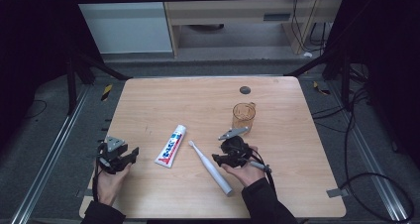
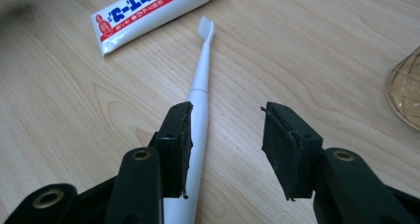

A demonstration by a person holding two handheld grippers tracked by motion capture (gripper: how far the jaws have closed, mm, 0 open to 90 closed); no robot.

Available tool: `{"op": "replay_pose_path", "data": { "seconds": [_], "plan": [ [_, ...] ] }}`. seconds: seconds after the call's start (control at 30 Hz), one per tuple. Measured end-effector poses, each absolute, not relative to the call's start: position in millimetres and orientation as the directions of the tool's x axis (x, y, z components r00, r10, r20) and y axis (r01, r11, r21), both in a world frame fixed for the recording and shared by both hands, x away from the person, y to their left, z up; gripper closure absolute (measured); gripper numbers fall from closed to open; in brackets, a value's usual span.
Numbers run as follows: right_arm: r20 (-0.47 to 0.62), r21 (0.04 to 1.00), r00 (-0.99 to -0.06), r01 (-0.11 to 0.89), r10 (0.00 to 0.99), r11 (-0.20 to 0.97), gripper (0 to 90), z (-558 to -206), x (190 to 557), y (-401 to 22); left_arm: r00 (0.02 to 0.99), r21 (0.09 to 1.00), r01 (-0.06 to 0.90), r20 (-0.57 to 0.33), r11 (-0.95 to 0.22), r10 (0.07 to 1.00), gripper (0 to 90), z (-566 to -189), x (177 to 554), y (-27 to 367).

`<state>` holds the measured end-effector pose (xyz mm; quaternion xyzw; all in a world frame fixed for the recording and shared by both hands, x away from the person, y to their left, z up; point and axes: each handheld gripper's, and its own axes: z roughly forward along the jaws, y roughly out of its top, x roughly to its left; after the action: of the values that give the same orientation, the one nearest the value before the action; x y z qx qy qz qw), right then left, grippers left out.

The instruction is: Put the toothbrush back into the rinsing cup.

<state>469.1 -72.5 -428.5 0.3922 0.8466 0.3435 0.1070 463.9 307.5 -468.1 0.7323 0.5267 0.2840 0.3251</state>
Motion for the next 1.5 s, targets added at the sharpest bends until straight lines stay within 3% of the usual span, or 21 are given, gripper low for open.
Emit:
{"op": "replay_pose_path", "data": {
  "seconds": [1.5],
  "plan": [
    [0.092, 0.501, -0.689, 0.656, 0.719, 0.565, 60.7, -469.4, 486.1, -26.5, 0.285, 0.764, 0.599, 0.076, -0.240, 0.955, 49.6, -471.4, 466.1, 306.9]
  ]
}}
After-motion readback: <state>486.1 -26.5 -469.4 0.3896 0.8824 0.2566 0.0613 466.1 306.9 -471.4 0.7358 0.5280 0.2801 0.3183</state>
